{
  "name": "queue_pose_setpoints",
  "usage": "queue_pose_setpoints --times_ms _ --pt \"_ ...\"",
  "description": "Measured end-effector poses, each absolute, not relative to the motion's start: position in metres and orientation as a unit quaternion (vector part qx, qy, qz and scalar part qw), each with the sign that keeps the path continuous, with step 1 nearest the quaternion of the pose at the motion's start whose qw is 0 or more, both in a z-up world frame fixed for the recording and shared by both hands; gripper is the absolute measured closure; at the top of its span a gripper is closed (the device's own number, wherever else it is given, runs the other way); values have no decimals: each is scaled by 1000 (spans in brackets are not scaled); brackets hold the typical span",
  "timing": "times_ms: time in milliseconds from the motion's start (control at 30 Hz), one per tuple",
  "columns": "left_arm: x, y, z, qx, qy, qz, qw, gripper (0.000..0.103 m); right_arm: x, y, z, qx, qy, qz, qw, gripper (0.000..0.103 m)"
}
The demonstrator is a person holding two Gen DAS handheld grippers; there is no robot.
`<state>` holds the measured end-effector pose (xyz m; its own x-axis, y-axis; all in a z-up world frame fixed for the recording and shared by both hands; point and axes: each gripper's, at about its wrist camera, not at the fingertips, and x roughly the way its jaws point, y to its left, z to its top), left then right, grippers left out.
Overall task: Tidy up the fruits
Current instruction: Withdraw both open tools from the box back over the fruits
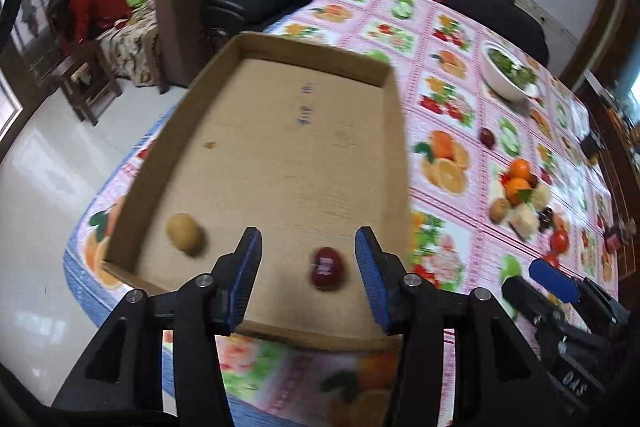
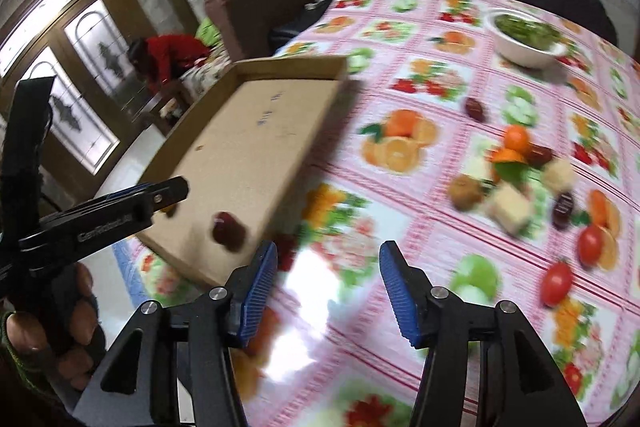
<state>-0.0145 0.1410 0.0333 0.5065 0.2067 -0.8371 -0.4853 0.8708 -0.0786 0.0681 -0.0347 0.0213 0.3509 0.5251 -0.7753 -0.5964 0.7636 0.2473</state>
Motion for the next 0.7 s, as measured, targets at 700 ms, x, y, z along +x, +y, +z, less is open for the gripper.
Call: queue_pose_setpoints --times_ms 700 --pt "21 38 38 -92 470 121 870 56 100 -194 18 39 450 206 868 48"
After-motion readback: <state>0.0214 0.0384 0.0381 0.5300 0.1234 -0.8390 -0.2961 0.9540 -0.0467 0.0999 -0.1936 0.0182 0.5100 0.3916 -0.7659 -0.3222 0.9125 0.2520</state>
